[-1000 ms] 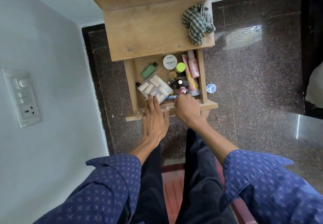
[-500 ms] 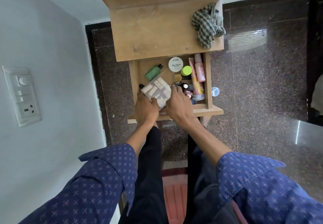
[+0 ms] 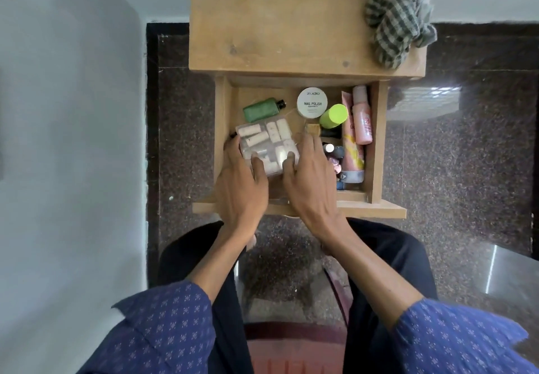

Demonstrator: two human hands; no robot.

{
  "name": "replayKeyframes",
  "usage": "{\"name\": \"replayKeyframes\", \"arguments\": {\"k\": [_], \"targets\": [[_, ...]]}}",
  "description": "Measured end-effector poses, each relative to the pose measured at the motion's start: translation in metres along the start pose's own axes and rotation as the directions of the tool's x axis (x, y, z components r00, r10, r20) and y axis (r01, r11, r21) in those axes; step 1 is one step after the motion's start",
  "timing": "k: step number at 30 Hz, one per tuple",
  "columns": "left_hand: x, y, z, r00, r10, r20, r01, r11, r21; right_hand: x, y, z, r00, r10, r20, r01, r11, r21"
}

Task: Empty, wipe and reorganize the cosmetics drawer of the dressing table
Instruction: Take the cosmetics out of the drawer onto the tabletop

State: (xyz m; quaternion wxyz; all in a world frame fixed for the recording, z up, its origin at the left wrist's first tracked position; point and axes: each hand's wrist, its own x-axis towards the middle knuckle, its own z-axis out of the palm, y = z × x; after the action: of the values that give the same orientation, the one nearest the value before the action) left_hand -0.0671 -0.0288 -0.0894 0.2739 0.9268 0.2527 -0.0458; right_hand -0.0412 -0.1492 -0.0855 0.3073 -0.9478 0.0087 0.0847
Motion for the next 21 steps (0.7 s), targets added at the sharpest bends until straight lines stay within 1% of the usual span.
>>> {"name": "replayKeyframes", "arguments": {"k": [3, 5, 8, 11, 13, 16, 19, 21], "targets": [[-0.002, -0.005, 0.008, 0.996, 0.072, -0.049, -0.071, 0.997, 0.023, -0.009, 0.008, 0.006, 0.999, -0.048, -0.026, 0.049, 0.998, 0.048], [-0.004, -0.008, 0.011, 0.99, 0.095, -0.104, -0.089, 0.994, 0.062, -0.012, 0.01, 0.012, 0.995, -0.094, -0.038, 0.097, 0.992, 0.085], [-0.01, -0.009, 0.013, 0.979, 0.128, -0.161, -0.118, 0.991, 0.069, -0.013, 0.015, 0.017, 0.986, -0.139, -0.09, 0.15, 0.979, 0.135], [-0.01, -0.014, 0.015, 0.96, 0.178, -0.218, -0.167, 0.984, 0.068, -0.013, 0.022, 0.02, 0.97, -0.165, -0.176, 0.196, 0.965, 0.173], [-0.012, -0.016, 0.017, 0.944, 0.187, -0.273, -0.186, 0.982, 0.028, -0.013, 0.026, 0.021, 0.95, -0.196, -0.241, 0.247, 0.948, 0.199], [-0.017, -0.017, 0.017, 0.912, 0.232, -0.339, -0.256, 0.966, -0.026, -0.015, 0.028, 0.021, 0.909, -0.238, -0.343, 0.333, 0.909, 0.252], [-0.016, -0.017, 0.015, 0.901, 0.236, -0.365, -0.274, 0.96, -0.056, -0.015, 0.028, 0.019, 0.87, -0.261, -0.418, 0.398, 0.873, 0.282], [-0.018, -0.015, 0.01, 0.917, 0.212, -0.338, -0.269, 0.954, -0.132, -0.016, 0.026, 0.014, 0.864, -0.253, -0.434, 0.41, 0.855, 0.318]]}}
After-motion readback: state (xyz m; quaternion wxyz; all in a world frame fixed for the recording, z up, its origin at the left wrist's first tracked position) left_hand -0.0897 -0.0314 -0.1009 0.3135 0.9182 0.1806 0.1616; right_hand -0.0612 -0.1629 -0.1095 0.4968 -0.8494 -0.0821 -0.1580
